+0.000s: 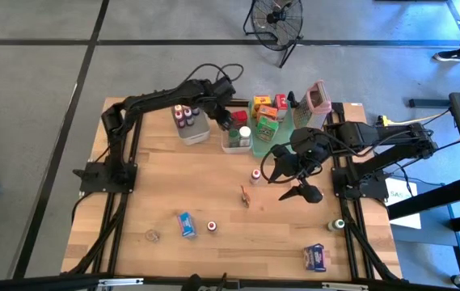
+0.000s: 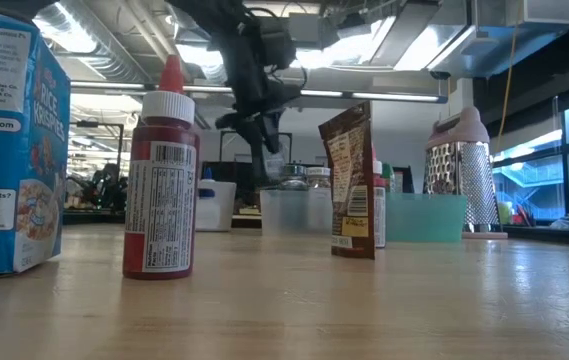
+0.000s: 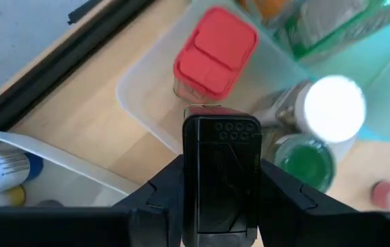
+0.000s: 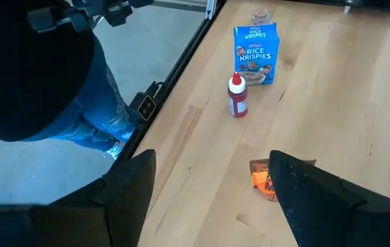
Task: Pick & Place Kitchen Items
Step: Put the black seasoning can into the white bin
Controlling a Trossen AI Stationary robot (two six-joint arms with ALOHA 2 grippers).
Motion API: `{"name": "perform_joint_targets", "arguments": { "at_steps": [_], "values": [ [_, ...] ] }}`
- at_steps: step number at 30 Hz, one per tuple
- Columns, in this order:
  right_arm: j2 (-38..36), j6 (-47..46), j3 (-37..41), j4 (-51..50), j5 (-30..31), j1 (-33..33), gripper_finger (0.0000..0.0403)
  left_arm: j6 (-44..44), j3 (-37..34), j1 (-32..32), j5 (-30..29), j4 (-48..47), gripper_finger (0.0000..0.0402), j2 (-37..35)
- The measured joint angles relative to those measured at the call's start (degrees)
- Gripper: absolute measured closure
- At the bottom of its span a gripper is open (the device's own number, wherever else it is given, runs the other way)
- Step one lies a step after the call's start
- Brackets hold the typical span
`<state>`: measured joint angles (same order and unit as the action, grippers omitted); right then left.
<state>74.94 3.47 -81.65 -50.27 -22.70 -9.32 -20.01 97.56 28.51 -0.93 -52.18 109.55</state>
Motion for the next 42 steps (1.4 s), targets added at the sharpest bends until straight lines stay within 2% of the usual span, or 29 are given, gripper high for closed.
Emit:
{"name": "perform_joint_targets", "arguments": {
  "at_steps": [3, 8, 11, 15, 20, 24, 29, 37, 42],
  "values": [
    [0.0, 0.07, 0.0, -0.41, 0.0, 0.0, 0.0117, 2.23, 0.0, 0.0, 0.0, -0.9, 0.0275, 0.44],
    [0.0, 0.63, 0.0, -0.82, 0.0, 0.02, 0.0117, 13.77, 0.0, 0.0, 2.65, -0.54, 0.0275, 1.08],
    [0.0, 0.65, 0.0, -1.37, -0.03, 0.28, 0.0117, 17.41, 0.0, -0.04, 2.79, 1.39, 0.0275, 1.08],
    [0.0, 0.66, 0.0, -1.46, -0.04, 0.37, 0.0117, 20.16, 0.0, 0.11, 2.62, 3.66, 0.0275, 1.1],
    [0.0, 0.84, 0.0, -1.67, -0.04, 0.37, 0.0117, 21.1, 0.0, 0.62, 2.45, 2.61, 0.0275, 1.1],
    [0.0, 1.04, 0.0, -1.79, -0.05, 0.99, 0.0117, 25.3, 0.0, 0.52, 2.46, 2.41, 0.0275, 1.1],
    [0.0, 1.07, 0.0, -1.8, -0.5, 1.54, 0.0117, 29.96, 0.0, 0.46, 7.09, 2.47, 0.0275, 1.1],
    [0.01, 1.93, 0.0, -1.39, -0.73, 2.36, 0.0117, 33.8, 0.0, 0.04, 7.21, 5.88, 0.0275, 1.54],
    [0.02, 2.79, 0.0, -1.42, -2.99, 3.52, 0.0116, 35.36, -0.01, 0.15, 8.67, 6.16, 0.0275, 2.84]
  ]
}}
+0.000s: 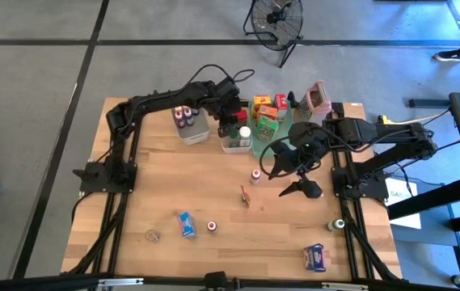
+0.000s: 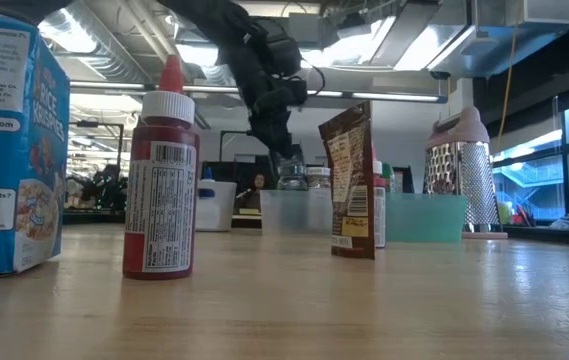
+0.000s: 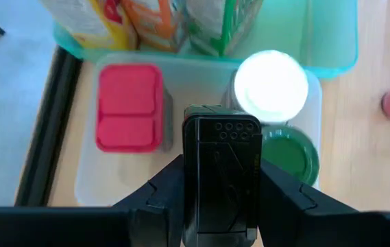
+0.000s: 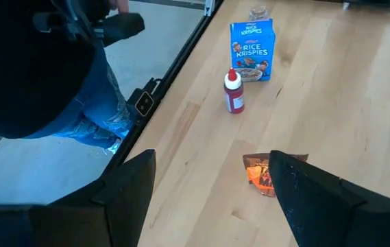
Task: Pick & Place Kitchen Items
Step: Put the black seasoning can into the white bin
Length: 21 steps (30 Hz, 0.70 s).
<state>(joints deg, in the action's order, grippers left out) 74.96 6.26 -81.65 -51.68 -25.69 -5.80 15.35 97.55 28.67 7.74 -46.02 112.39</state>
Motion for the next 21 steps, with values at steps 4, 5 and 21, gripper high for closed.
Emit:
{"name": "perform_joint_targets", "arguments": {
  "at_steps": [4, 5, 21],
  "values": [
    [0.02, 0.22, 0.0, -0.31, -0.02, 0.57, 0.0116, 0.44, -0.01, -0.04, 0.82, 1.72, 0.0275, 1.84],
    [0.02, 0.21, 0.0, -0.33, -0.04, 0.63, 0.0116, 0.45, -0.01, -0.16, 0.82, 1.93, 0.0275, 2.26],
    [0.02, 1.75, 0.0, -0.97, -1.48, 2.61, 0.0116, 1.55, -0.01, -0.32, 2.65, 5.78, 0.0269, 3.16]
  ]
}}
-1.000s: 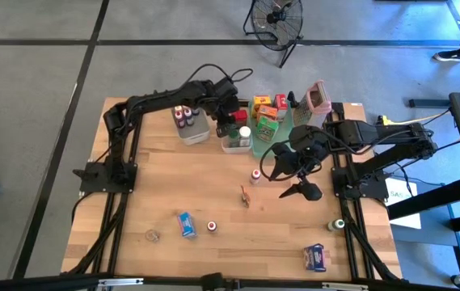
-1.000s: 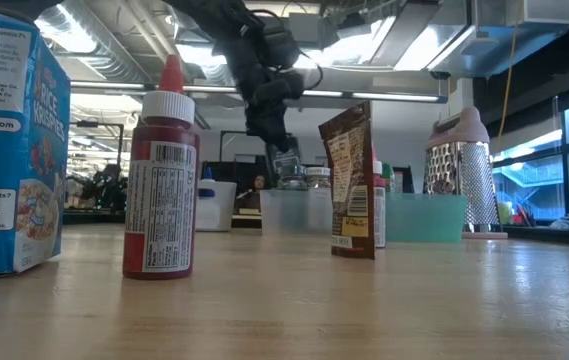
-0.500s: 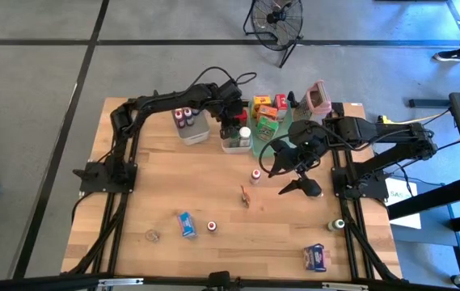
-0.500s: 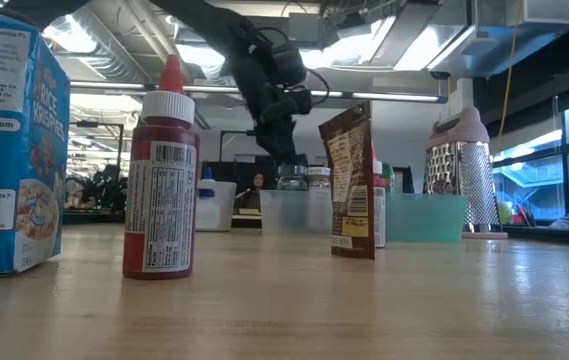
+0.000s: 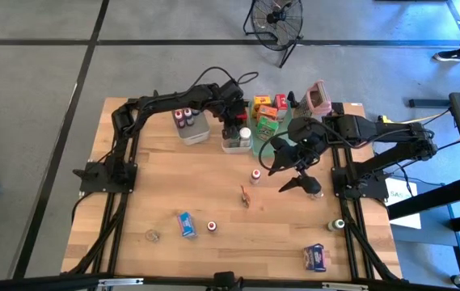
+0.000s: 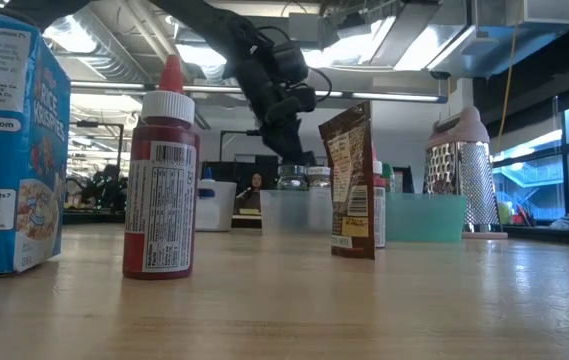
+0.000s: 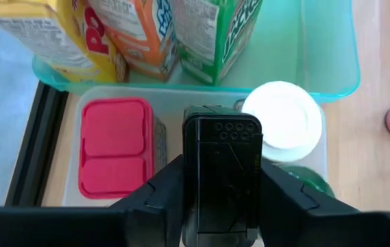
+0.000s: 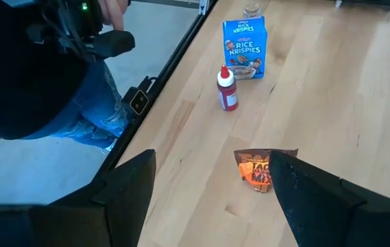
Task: Pick & Place Kitchen Items
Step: Put the black seasoning can into the white bin
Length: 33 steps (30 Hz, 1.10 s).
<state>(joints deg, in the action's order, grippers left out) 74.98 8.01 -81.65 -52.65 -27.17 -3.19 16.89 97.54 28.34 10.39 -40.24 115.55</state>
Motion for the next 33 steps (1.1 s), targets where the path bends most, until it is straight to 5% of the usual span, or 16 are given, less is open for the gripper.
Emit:
{"name": "perform_joint_targets", "arguments": {
  "at_steps": [33],
  "values": [
    [0.0, 1.93, 0.0, -2.86, -1.73, 1.39, 0.0116, 2.37, 0.02, -0.23, -0.69, 1.39, 0.0258, 3.87]
  ]
}}
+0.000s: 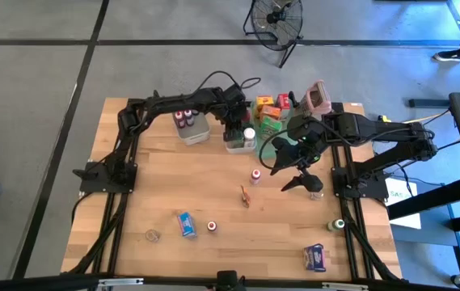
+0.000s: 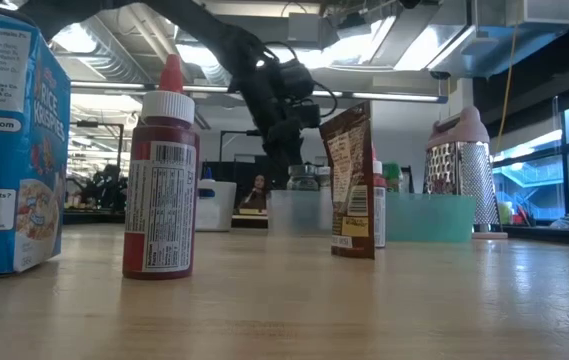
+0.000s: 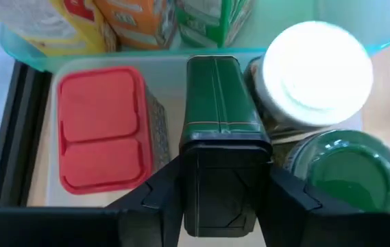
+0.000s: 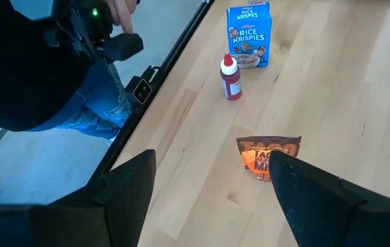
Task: Pick & Place Kitchen Items
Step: Put the black seasoning can into the white bin
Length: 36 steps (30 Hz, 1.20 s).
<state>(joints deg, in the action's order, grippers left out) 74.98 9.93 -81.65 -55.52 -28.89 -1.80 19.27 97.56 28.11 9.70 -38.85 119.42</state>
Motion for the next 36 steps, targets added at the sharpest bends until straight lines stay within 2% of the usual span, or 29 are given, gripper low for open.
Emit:
{"name": "perform_joint_targets", "arguments": {
  "at_steps": [22, 36],
  "values": [
    [0.0, 0.37, 0.0, -0.65, -0.06, 0.0, 0.0117, 0.86, 0.0, -0.72, -1.66, -1.24, 0.0258, -0.49],
    [0.0, 0.33, 0.0, -0.39, -0.27, 0.0, 0.0117, 0.51, 0.0, -1.77, -5.24, 1.39, 0.0258, -0.53]
  ]
}}
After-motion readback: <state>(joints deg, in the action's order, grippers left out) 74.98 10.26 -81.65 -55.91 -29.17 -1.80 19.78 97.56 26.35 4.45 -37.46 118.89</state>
